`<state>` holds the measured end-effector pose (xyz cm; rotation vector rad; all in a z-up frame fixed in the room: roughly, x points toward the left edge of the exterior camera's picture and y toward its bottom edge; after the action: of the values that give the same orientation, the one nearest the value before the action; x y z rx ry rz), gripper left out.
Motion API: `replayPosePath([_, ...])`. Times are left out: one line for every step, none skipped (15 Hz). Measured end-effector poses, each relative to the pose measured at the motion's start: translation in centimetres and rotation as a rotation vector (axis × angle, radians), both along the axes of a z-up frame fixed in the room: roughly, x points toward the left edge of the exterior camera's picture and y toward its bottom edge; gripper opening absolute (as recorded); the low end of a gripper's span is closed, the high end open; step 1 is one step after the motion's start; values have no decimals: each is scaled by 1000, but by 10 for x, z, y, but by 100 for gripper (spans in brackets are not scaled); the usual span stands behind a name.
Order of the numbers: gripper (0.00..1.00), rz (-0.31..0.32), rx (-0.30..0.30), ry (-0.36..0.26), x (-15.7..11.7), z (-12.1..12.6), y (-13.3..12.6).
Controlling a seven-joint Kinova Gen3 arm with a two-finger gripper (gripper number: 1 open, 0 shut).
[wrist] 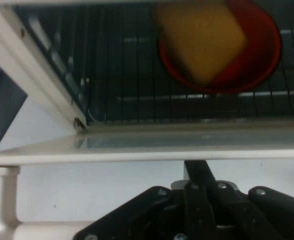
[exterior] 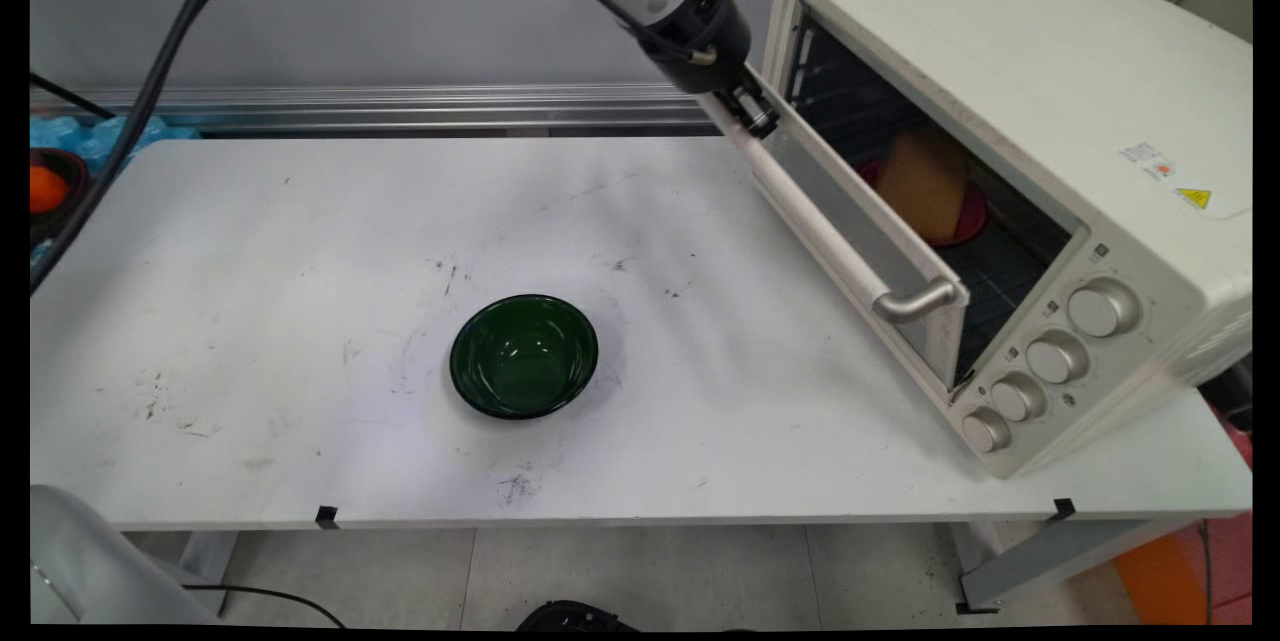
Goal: Open the oven
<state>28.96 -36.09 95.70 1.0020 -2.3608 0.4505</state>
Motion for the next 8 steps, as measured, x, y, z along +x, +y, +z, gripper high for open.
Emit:
replayPosePath([0, -2, 7, -6, 3, -3, 2])
replayPosePath([0, -5, 13, -12, 7, -6, 4])
replayPosePath([0, -8, 17, -15, 9, -8, 5])
replayPosePath([0, -11, 22, -20, 11, -11, 6])
replayPosePath([0, -15, 26, -24, 14, -15, 7])
replayPosePath([0, -18, 30, -27, 17, -17, 8])
replayPosePath([0, -20, 32, -28, 18, -19, 9])
replayPosePath([0, -25, 36, -29, 21, -22, 9])
